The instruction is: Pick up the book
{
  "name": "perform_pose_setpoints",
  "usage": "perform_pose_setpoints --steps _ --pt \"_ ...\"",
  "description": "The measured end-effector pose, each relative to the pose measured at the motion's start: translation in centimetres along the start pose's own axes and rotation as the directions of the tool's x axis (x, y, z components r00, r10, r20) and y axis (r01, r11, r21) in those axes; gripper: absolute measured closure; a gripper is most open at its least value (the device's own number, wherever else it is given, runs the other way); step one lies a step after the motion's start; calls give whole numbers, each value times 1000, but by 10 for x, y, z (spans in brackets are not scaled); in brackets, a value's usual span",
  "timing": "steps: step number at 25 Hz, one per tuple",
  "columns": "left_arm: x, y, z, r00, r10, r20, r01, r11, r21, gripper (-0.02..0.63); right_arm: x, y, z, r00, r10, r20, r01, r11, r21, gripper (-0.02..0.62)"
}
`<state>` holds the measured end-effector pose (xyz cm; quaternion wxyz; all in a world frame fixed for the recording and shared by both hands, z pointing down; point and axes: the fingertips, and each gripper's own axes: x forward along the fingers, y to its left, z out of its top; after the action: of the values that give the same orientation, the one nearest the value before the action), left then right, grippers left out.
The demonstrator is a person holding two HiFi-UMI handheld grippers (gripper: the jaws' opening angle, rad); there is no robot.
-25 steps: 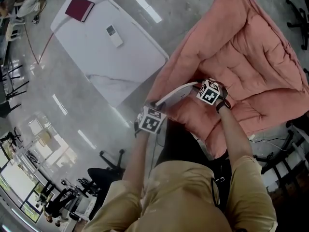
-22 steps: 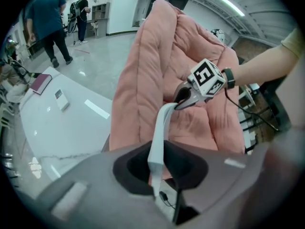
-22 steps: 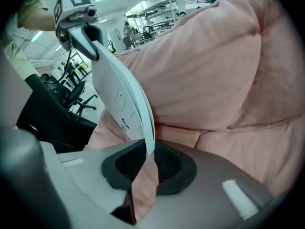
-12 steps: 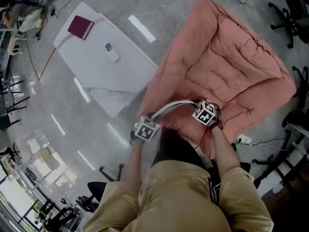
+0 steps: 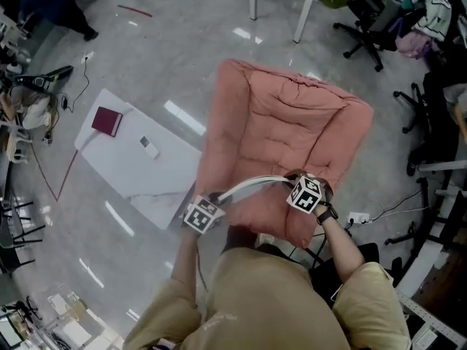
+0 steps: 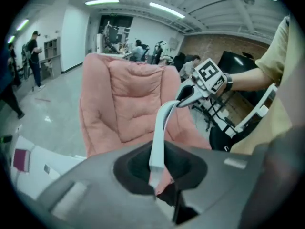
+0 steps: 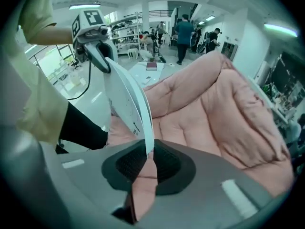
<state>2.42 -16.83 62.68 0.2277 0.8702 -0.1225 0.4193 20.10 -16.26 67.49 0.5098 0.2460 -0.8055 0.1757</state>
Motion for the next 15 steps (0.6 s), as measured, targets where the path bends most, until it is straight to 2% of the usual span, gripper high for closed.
perform_pose_setpoints --steps 3,7,11,15 --pt "-26 -24 59 997 -64 42 59 992 112 555 -79 -9 -1 996 -89 3 89 996 19 548" --pt "-54 -61 135 985 -142 93 112 955 274 555 -174 -17 -9 977 -212 36 207 972 113 548" --pt "-78 -95 196 973 -205 108 139 890 434 555 -252 -15 -18 947 -315 66 303 941 148 549" --pt "-102 -126 237 965 -241 108 144 822 551 557 -305 -3 -24 915 -395 87 378 912 161 549"
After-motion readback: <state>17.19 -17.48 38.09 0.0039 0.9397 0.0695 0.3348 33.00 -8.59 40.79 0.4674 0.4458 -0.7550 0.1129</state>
